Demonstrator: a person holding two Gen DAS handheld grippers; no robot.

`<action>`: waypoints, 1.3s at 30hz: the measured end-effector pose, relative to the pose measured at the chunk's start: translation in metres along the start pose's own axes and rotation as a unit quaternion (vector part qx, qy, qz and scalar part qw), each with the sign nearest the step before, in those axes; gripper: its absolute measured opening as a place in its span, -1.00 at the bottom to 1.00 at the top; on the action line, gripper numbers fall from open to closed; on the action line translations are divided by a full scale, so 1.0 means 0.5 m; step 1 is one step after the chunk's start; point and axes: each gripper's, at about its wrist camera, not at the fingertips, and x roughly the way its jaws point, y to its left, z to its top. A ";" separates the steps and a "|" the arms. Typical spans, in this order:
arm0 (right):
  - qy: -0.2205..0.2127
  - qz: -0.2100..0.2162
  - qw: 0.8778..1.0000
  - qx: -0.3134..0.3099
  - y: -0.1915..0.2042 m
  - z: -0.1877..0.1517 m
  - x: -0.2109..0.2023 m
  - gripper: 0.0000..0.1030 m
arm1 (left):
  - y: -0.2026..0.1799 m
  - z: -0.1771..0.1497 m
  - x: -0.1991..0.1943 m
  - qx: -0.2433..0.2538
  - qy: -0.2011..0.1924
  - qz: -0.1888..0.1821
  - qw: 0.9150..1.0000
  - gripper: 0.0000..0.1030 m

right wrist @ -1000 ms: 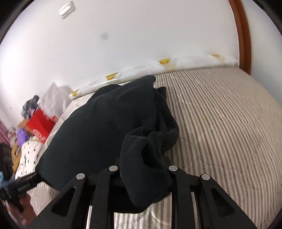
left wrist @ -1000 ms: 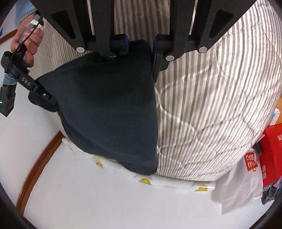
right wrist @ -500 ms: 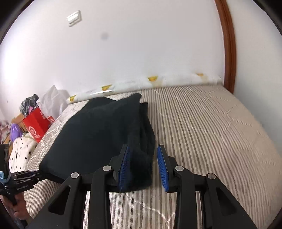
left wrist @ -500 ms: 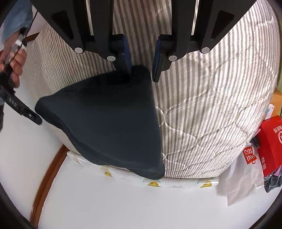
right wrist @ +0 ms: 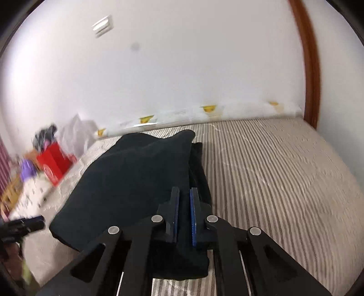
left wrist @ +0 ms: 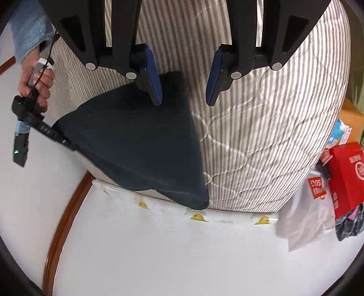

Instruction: Fold small clothes

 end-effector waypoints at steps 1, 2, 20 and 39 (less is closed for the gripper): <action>0.013 -0.024 1.000 -0.009 0.002 -0.005 0.017 -0.86 | -0.005 0.006 0.007 0.003 0.001 0.000 1.000 -0.27; 0.021 -0.034 0.999 -0.008 0.002 -0.007 0.025 -0.89 | -0.012 0.015 0.016 0.008 0.002 0.000 1.000 -0.27; 0.049 -0.065 0.996 -0.023 0.017 -0.040 -0.013 -0.84 | -0.003 0.018 0.088 0.010 0.044 0.007 0.999 -0.15; 0.114 0.048 0.991 0.044 0.018 0.241 0.254 -0.01 | 0.044 0.210 0.144 0.010 0.022 0.031 0.999 -0.08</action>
